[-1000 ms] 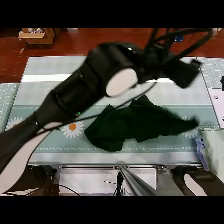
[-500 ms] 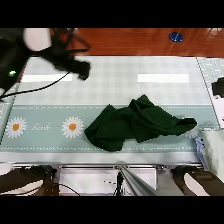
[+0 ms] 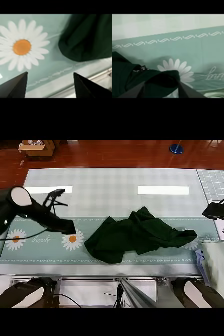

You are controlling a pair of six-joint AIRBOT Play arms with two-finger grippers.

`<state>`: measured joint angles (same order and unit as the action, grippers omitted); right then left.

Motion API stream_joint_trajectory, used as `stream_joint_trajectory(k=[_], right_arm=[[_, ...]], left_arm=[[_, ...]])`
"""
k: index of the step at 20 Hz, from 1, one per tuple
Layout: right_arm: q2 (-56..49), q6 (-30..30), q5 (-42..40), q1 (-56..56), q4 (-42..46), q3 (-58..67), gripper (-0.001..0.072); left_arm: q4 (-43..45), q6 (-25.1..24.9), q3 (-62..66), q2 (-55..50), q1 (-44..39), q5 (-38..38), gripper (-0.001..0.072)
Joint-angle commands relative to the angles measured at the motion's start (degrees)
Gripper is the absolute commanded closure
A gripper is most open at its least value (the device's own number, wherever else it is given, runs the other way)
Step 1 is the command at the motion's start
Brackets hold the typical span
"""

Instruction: Fold the shirts.

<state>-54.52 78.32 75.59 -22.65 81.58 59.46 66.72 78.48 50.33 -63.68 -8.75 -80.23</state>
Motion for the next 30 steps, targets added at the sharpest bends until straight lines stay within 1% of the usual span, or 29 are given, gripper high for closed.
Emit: stream_joint_trajectory(k=[1, 4, 7, 8, 12, 13, 16, 19, 20, 21, 22, 24, 25, 26, 27, 28, 30], right_arm=[[-2.4, -1.7, -1.4, -4.8, -6.5, -1.7, 0.0234], [-5.7, -4.0, -0.5, -5.2, -7.8, -1.7, 0.0234], [-7.8, -4.6, -0.1, -5.2, -7.7, -1.7, 0.0234], [-8.2, -4.7, -0.1, -5.2, -7.7, -1.7, 0.0234], [-8.4, -5.2, -0.3, -5.2, -7.0, -1.7, 0.0234], [-8.4, -5.2, -0.3, -5.2, -6.8, -1.7, 0.0234], [-8.4, -5.2, -0.2, -5.2, -6.7, -1.7, 0.0234], [-8.4, -5.2, -0.3, -5.2, -6.5, -1.7, 0.0234], [-8.4, -5.2, -0.3, -5.2, -6.4, -1.7, 0.0234], [-8.4, -5.2, -0.4, -5.2, -6.4, -1.7, 0.0234], [-8.4, -5.2, -0.4, -5.2, -6.4, -1.7, 0.0234], [-8.4, -5.2, -0.4, -5.2, -6.4, -1.7, 0.0234], [-8.4, -5.2, -0.4, -5.2, -6.4, -1.7, 0.0234], [-8.4, -5.2, -0.4, -5.2, -6.4, -1.7, 0.0234], [-8.4, -5.2, -0.3, -5.2, -6.4, -1.7, 0.0234], [-8.4, -5.2, -0.2, -5.2, -6.4, -1.7, 0.0234], [-8.4, -5.2, -0.2, -5.2, -5.8, -1.7, 0.0234]], left_arm=[[-8.5, -5.5, -9.6, 0.7, 1.2, 5.5, 0.0043], [-14.2, -8.6, -12.8, 0.0, 1.2, 10.0, 0.0042], [-16.7, -8.9, -13.0, -3.0, 1.2, 12.8, 0.0042], [-17.7, -9.1, -13.0, -4.4, 1.2, 13.0, 0.0043], [-26.7, -14.4, -13.0, -10.6, 0.8, 13.3, 0.0043], [-28.7, -15.0, -13.0, -12.0, 0.2, 13.9, 0.0043], [-29.7, -15.0, -13.0, -15.7, -1.9, 15.6, 0.0043], [-29.7, -15.0, -13.0, -17.5, -2.1, 16.1, 0.0045], [-29.7, -14.8, -13.0, -17.6, -2.1, 16.7, 0.0112], [-29.9, -14.8, -12.9, -17.6, -2.3, 16.7, 0.0305], [-30.0, -14.8, -12.9, -17.6, -2.5, 16.7, 0.0393], [-30.4, -14.8, -12.9, -17.6, -3.1, 16.8, 0.0392], [-30.4, -14.8, -12.9, -17.6, -3.4, 16.8, 0.0418], [-30.4, -14.8, -12.9, -17.8, -3.8, 16.8, 0.056], [-30.4, -14.8, -12.9, -17.9, -4.1, 16.8, 0.0669], [-30.3, -14.8, -12.9, -17.9, -4.3, 16.8, 0.0682], [-30.3, -14.8, -12.9, -17.9, -4.1, 16.6, 0.0683]])
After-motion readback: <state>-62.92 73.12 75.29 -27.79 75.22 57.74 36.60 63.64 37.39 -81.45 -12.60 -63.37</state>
